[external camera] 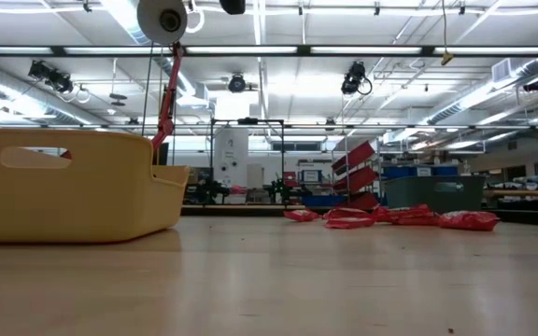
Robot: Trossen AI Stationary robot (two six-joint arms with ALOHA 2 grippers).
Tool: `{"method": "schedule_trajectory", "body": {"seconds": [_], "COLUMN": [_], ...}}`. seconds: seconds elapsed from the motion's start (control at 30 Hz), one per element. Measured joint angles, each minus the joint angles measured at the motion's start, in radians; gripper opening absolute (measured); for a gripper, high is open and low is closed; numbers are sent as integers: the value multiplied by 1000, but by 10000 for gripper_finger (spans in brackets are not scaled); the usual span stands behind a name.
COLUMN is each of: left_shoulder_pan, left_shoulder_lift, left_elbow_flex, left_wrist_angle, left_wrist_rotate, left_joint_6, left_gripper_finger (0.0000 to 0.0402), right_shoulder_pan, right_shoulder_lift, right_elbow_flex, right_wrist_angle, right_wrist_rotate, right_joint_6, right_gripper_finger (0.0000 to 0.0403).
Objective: Sort candy
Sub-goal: Put the red chocolate into the orange bin
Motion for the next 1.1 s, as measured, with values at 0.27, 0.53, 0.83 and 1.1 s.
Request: {"method": "schedule_trajectory", "body": {"seconds": [0.27,0.53,0.83,1.1], "left_shoulder_pan": [-15,-16,-16,-16], "left_shoulder_lift": [58,78,78,78], "left_elbow_flex": [0,1,1,1], "left_wrist_angle": [104,166,169,167], "left_wrist_rotate": [-5,-16,-25,-24], "left_joint_6": [-3,-11,-7,-8], "left_gripper_finger": [141,141,141,141], "right_shoulder_pan": [0,0,-3,-12], "right_shoulder_lift": [56,137,213,208], "right_elbow_flex": [-1,-2,-2,-2], "right_wrist_angle": [-13,-10,-7,3], "right_wrist_rotate": [41,65,67,58], "right_joint_6": [-46,-72,-105,-101], "right_gripper_finger": [88,91,103,133]}}
